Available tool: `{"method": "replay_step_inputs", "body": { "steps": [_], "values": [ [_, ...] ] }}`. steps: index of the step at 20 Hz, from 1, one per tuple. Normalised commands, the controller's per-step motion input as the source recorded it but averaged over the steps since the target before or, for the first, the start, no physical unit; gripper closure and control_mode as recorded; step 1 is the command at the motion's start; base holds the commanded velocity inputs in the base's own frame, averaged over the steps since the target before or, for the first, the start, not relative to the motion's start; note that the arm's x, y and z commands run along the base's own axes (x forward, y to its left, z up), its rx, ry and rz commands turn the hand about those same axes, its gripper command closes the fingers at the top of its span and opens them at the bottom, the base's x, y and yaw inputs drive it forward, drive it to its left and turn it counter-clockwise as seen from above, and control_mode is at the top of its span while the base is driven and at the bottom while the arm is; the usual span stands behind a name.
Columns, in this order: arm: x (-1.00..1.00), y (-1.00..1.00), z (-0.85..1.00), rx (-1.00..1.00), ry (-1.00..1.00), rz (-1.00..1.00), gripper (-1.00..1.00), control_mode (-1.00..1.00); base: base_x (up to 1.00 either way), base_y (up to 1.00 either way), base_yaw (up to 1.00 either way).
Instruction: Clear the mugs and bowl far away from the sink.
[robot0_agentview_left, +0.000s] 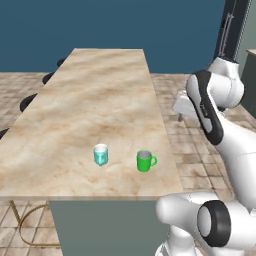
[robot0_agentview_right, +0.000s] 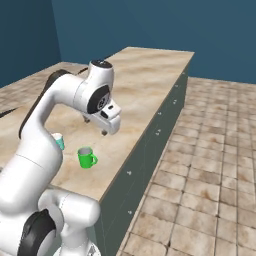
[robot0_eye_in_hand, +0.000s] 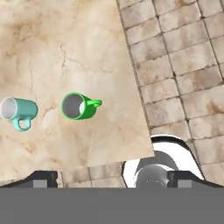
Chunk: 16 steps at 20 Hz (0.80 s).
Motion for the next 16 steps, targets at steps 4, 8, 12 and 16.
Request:
{"method": "replay_step_inputs", "body": {
  "steps": [4, 8, 12, 16],
  "values": [
    [-0.27, 0.12, 0.0, -0.13, 0.0, -0.4, -1.0, -1.0, 0.0, 0.0, 0.0],
    [-0.26, -0.05, 0.01, 0.01, 0.0, -0.06, -1.0, -1.0, 0.0, 0.0, 0.0],
    [-0.43, -0.14, 0.13, 0.0, 0.0, 0.21, -1.0, -1.0, 0.0, 0.0, 0.0],
    [-0.38, 0.0, 0.22, -0.06, -0.03, 0.32, -1.0, -1.0, 0.0, 0.0, 0.0]
  ]
}}
